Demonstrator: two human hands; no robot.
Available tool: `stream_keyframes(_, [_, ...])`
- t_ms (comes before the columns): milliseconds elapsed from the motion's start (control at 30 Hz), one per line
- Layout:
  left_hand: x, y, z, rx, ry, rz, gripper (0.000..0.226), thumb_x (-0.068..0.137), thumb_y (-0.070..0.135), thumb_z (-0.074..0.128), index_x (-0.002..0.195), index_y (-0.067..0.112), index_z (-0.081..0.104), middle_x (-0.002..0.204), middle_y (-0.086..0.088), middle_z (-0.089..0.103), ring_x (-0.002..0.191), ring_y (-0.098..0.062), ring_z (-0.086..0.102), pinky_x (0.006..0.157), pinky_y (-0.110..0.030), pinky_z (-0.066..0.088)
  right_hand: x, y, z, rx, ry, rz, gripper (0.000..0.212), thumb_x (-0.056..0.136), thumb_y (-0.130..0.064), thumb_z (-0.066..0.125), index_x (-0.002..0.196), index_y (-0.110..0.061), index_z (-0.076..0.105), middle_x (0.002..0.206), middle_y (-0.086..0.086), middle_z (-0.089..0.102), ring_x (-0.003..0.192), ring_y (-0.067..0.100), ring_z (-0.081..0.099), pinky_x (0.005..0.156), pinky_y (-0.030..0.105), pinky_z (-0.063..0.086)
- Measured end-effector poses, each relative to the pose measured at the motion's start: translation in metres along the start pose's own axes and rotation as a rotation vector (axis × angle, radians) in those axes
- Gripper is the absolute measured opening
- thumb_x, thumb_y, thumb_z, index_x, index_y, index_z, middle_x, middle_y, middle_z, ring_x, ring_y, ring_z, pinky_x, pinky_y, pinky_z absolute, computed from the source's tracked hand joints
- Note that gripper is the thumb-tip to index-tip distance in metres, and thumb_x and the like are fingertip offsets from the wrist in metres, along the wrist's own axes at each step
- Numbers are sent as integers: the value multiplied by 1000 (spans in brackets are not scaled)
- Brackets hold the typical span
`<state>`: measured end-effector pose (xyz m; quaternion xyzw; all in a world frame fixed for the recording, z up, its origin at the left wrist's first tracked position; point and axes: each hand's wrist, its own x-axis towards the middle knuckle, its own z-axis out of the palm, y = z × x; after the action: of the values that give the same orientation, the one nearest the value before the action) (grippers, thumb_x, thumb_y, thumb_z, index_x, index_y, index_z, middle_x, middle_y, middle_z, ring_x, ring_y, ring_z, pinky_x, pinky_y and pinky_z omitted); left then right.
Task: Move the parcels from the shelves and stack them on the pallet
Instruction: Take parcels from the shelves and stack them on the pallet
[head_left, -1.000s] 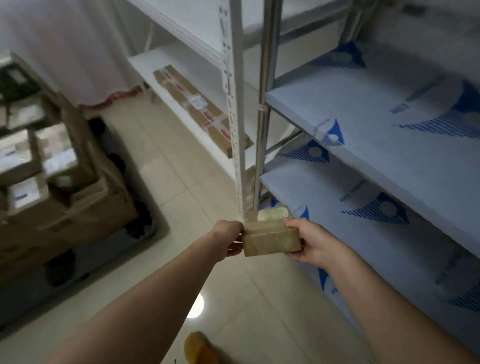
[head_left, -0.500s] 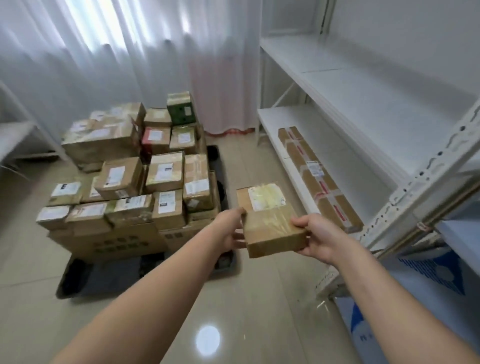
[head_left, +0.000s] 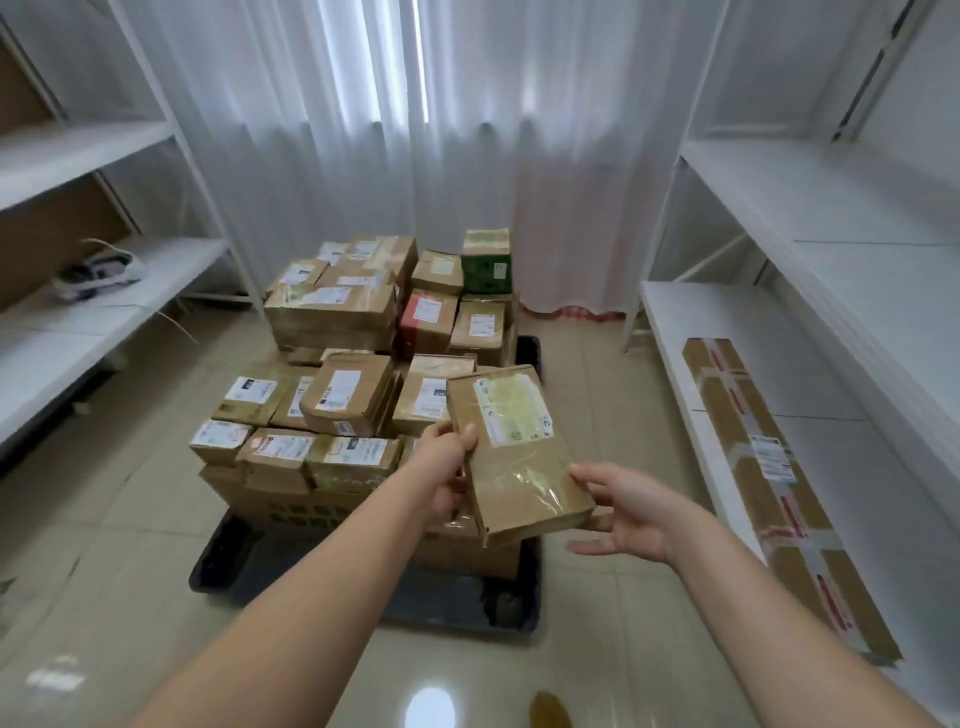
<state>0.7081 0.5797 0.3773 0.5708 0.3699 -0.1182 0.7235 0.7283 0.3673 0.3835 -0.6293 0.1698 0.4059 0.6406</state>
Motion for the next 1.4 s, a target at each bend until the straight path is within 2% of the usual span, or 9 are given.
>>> stream_keyframes(200, [72, 44, -16, -93, 193, -48, 39, 101, 23, 51, 139, 19, 46, 115, -11, 61, 94, -34, 63, 57, -45, 54, 83, -65, 18, -130, -158, 87, 23, 93, -19, 66, 115, -20, 58, 116, 12, 63, 105, 39, 65, 89, 61, 52])
stream_keyframes(400, [107, 81, -38, -147, 295, -88, 32, 100, 26, 56, 128, 10, 53, 112, -16, 62, 95, -35, 61, 64, -46, 52, 148, -124, 46, -222, -207, 133, 24, 95, -10, 61, 118, -15, 59, 114, 15, 66, 102, 33, 67, 89, 49, 56])
stream_keyframes(500, [123, 93, -63, -220, 359, -81, 46, 94, 35, 63, 133, 13, 51, 113, -16, 66, 97, -35, 64, 69, -44, 54, 179, -136, 72, -235, -199, 147, 31, 95, -8, 60, 125, -17, 58, 121, 12, 61, 109, 33, 63, 94, 48, 54])
stream_keyframes(600, [145, 102, -90, -313, 415, -49, 77, 88, 35, 71, 150, 35, 24, 111, -15, 62, 98, -36, 64, 78, -54, 56, 205, -141, 99, -216, -187, 169, 35, 95, -4, 57, 127, -18, 57, 116, 11, 62, 103, 30, 65, 87, 42, 58])
stream_keyframes(700, [167, 107, -108, -342, 405, -44, 78, 90, 31, 69, 150, 43, 20, 108, -14, 58, 100, -37, 62, 89, -60, 51, 228, -142, 117, -185, -114, 186, 36, 94, -2, 57, 127, -18, 59, 116, 12, 62, 97, 27, 64, 70, 33, 59])
stream_keyframes(800, [190, 111, -125, -354, 351, -87, 63, 94, 26, 64, 145, 37, 29, 110, -14, 61, 102, -37, 62, 88, -59, 51, 246, -142, 130, -158, -69, 238, 34, 91, -2, 60, 123, -15, 61, 115, 14, 63, 99, 30, 65, 82, 39, 58])
stream_keyframes(1067, [259, 122, -165, -392, 310, -164, 40, 101, 30, 52, 138, 23, 37, 113, -17, 62, 97, -39, 62, 70, -59, 56, 280, -156, 162, -170, -48, 245, 40, 89, -30, 70, 123, -16, 53, 119, 19, 64, 99, 38, 67, 81, 54, 58])
stream_keyframes(1267, [278, 121, -181, -352, 279, -205, 42, 99, 31, 57, 134, 15, 41, 108, -17, 63, 89, -35, 63, 62, -50, 57, 296, -155, 182, -21, -67, 228, 27, 94, -15, 62, 119, -6, 54, 108, 22, 69, 97, 41, 69, 85, 57, 55])
stream_keyframes(1400, [279, 115, -195, -332, 287, -197, 51, 95, 24, 63, 139, 17, 39, 111, -17, 60, 98, -36, 61, 70, -51, 58, 302, -153, 183, -101, -29, 249, 23, 97, -15, 57, 118, -6, 54, 102, 19, 70, 94, 38, 69, 85, 53, 55])
